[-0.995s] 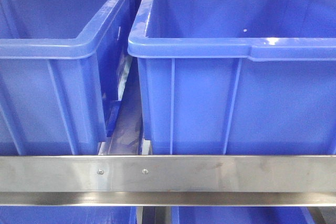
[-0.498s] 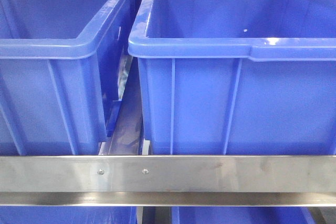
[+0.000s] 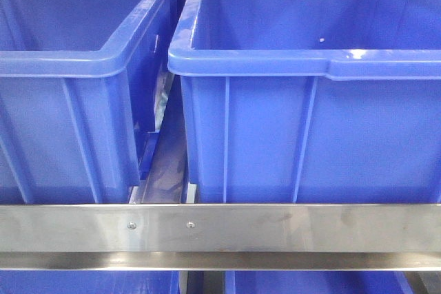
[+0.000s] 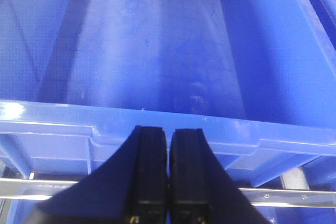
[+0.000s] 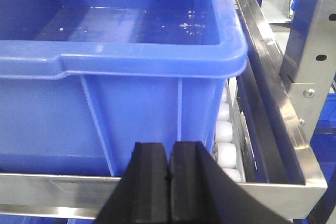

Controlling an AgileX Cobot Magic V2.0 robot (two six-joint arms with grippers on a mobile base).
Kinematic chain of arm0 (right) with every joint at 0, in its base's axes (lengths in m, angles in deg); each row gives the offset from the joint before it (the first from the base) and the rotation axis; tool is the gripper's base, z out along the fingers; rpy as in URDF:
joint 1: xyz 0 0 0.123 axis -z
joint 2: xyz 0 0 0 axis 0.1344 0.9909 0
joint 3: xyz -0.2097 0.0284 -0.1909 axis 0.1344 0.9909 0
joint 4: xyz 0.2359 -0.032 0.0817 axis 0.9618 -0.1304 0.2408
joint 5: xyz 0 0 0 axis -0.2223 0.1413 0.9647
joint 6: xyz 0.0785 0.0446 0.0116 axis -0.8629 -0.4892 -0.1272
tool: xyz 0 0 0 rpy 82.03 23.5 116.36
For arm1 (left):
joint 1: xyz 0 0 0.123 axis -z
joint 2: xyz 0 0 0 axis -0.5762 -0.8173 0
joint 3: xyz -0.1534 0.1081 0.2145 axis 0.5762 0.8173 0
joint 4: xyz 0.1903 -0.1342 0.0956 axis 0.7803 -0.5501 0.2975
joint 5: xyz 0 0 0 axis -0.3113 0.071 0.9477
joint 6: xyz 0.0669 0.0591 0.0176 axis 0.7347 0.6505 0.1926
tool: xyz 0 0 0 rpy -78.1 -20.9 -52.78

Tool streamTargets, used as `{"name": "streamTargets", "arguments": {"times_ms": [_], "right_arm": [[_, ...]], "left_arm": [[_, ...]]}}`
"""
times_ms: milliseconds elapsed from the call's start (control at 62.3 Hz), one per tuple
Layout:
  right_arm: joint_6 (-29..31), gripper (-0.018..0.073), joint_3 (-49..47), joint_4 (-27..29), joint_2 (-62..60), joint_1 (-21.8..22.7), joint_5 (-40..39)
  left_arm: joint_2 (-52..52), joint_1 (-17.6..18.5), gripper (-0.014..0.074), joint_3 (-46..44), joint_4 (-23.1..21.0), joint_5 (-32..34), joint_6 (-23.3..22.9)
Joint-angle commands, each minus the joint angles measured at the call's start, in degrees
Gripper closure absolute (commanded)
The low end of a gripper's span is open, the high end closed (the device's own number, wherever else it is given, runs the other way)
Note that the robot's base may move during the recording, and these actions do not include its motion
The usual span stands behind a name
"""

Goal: Sort and place red and blue blocks on shelf

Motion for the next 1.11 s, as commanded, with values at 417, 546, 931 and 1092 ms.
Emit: {"name": "streamTargets", "arguments": {"times_ms": [417,546,931,1092], "right_arm": [[0.28,0.0501,0.09,0.01,-0.97,0.06,-5.51],[0.28,0.0501,0.09,0.01,-0.97,0.06,-5.51],[0.28,0.0501,0.09,0.01,-0.97,0.06,-5.51],[0.28,0.0501,0.09,0.01,-0.97,0.06,-5.51]], "left_arm": [[-0.38,0.46,0.0473,-1.80,-0.10,4.54,0.01],[-0.38,0.46,0.0473,-1.80,-0.10,4.54,0.01],[-0.38,0.46,0.0473,-1.80,0.01,4.54,0.01],[0.14,0.33,0.0473,-1.36,3.36,6.28,0.01]]}}
